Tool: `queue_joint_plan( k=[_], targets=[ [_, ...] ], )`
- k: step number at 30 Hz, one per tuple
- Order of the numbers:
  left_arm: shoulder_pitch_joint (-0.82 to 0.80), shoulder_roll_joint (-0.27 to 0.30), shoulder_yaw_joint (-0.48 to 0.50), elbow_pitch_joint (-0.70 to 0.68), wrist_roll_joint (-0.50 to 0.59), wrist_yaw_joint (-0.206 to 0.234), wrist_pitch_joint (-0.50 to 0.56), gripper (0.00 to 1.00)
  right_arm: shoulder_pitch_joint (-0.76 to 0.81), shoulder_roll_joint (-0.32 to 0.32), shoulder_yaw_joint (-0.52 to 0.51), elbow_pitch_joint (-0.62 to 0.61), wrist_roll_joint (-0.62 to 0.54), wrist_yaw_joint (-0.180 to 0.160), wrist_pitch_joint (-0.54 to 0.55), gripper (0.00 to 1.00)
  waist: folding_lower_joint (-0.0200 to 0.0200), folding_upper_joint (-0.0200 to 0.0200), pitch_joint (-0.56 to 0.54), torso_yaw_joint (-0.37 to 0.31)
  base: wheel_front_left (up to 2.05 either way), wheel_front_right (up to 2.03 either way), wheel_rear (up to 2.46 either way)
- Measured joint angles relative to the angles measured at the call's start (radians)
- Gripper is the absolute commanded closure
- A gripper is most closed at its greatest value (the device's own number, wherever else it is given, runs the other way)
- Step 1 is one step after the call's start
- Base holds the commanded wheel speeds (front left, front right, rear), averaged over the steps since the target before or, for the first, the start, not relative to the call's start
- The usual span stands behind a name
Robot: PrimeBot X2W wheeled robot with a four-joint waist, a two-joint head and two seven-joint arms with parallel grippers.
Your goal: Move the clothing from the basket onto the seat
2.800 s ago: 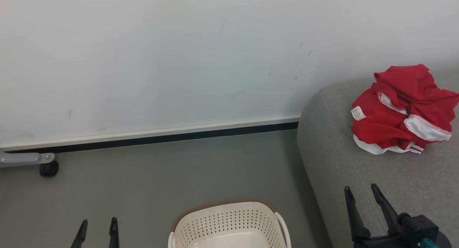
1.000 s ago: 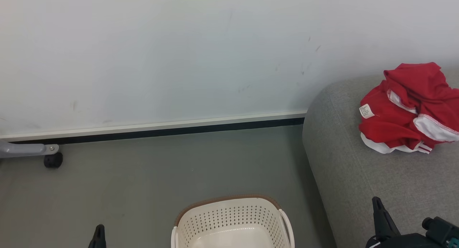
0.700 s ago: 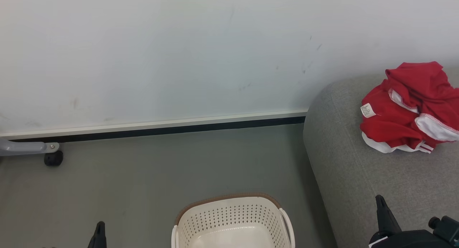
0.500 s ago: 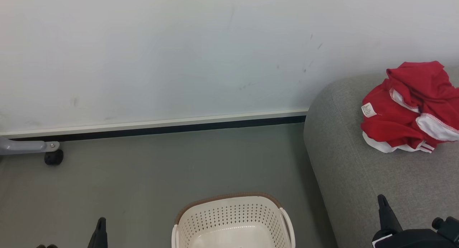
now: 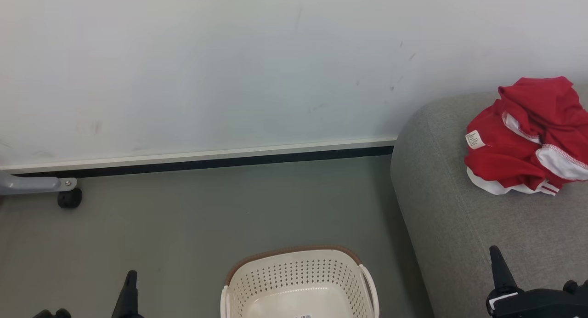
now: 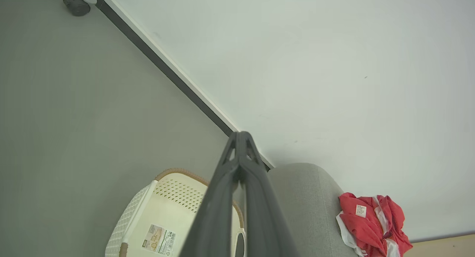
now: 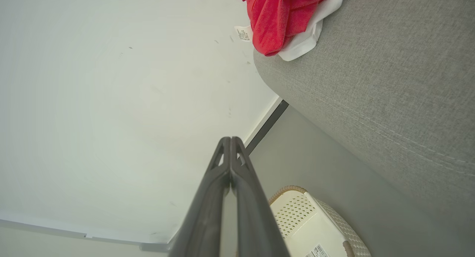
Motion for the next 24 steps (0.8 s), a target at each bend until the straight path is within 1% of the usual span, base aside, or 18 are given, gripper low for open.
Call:
queue_joint_plan(
  k=[4, 24],
  targets=[
    [-0.005, -0.006, 0.006, 0.006, -0.023, -0.008, 0.009, 1.0, 0.0, 0.006, -0.013, 0.005, 0.035, 0.008, 0.009, 1.0, 0.0, 0.0, 0.002, 0.001, 0.0, 0.0, 0.0],
    [-0.061, -0.038, 0.05, 0.034, -0.245, -0.052, 0.073, 1.0, -0.024, 0.041, -0.098, 0.029, 0.246, 0.052, 0.07, 1.0, -0.0001, 0.0, 0.014, 0.007, 0.0, 0.0, 0.0]
  ],
)
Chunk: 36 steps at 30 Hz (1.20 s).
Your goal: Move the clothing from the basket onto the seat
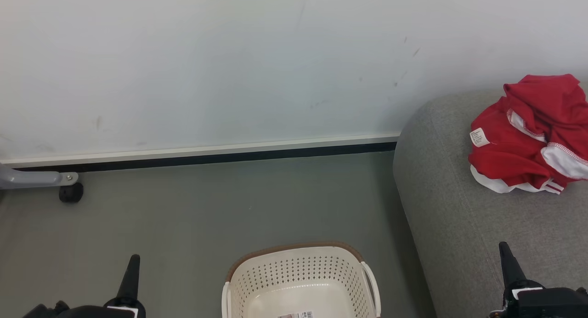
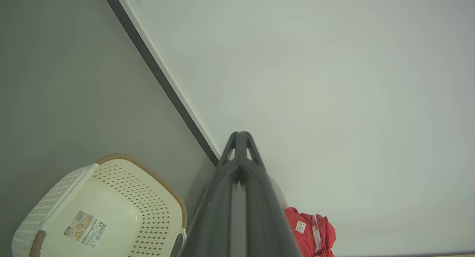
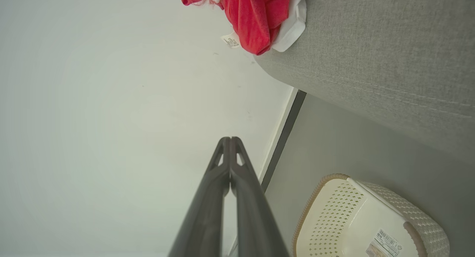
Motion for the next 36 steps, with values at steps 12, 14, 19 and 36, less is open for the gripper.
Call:
queue_joint_plan(
  k=[12, 14, 19, 36],
  targets=[
    [-0.033, -0.022, 0.028, 0.02, -0.135, -0.03, 0.041, 1.0, -0.017, 0.023, -0.055, 0.017, 0.142, 0.027, 0.042, 1.0, 0.0, 0.0, 0.008, 0.004, 0.0, 0.0, 0.0],
    [-0.04, -0.025, 0.033, 0.021, -0.152, -0.036, 0.046, 1.0, -0.018, 0.026, -0.064, 0.019, 0.164, 0.032, 0.045, 1.0, 0.0001, 0.0, 0.009, 0.004, 0.0, 0.0, 0.0],
    [-0.052, -0.032, 0.044, 0.028, -0.207, -0.045, 0.058, 1.0, -0.026, 0.035, -0.085, 0.025, 0.218, 0.044, 0.062, 1.0, 0.0, 0.0, 0.012, 0.006, 0.0, 0.0, 0.0],
    [-0.062, -0.038, 0.048, 0.032, -0.236, -0.053, 0.067, 1.0, -0.036, 0.039, -0.094, 0.027, 0.236, 0.049, 0.069, 1.0, 0.0001, 0.0, 0.013, 0.006, 0.0, 0.0, 0.0]
  ],
)
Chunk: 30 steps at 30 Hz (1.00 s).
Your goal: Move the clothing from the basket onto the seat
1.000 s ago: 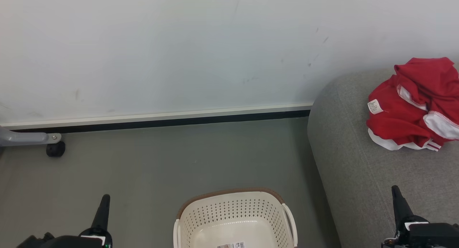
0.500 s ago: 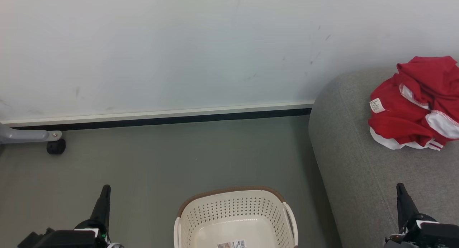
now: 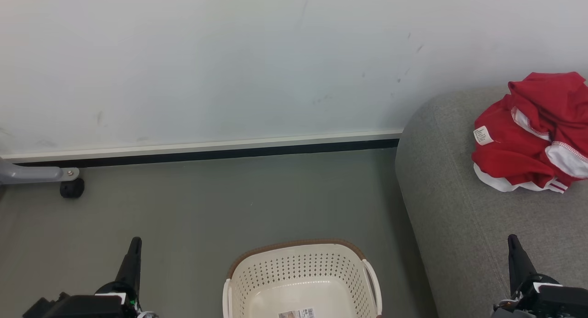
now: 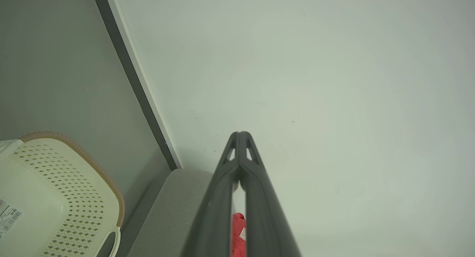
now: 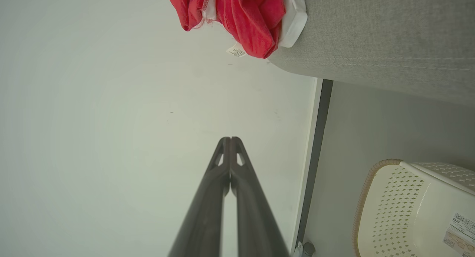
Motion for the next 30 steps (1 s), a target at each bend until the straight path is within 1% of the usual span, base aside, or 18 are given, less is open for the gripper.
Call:
queue_joint_plan(
  k=[30],
  targets=[
    [0.0, 0.0, 0.0, 0.0, 0.0, 0.0, 0.0, 1.0, 0.0, 0.0, 0.0, 0.0, 0.0, 0.0, 0.0, 1.0, 0.0, 0.0, 0.0, 0.0, 0.0, 0.0, 0.0]
  ],
)
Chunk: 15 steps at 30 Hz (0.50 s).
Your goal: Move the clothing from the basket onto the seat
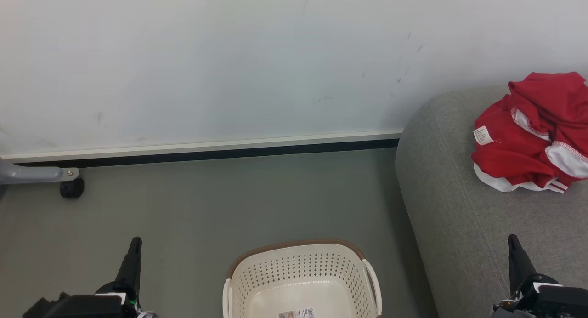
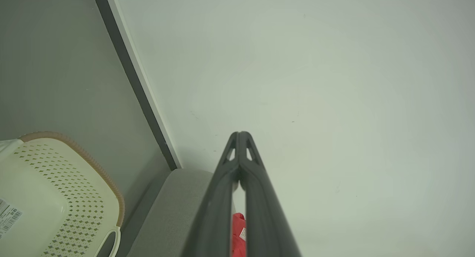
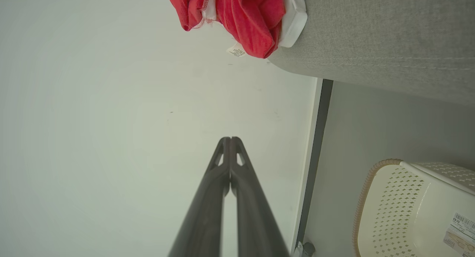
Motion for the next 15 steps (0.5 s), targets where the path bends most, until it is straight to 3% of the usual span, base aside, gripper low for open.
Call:
queue_joint_plan(
  k=[15],
  targets=[
    [0.0, 0.0, 0.0, 0.0, -0.001, 0.0, 0.0, 1.0, 0.0, 0.0, 0.0, 0.0, 0.0, 0.0, 0.0, 1.0, 0.0, 0.0, 0.0, 0.0, 0.0, 0.0, 0.0]
  ],
)
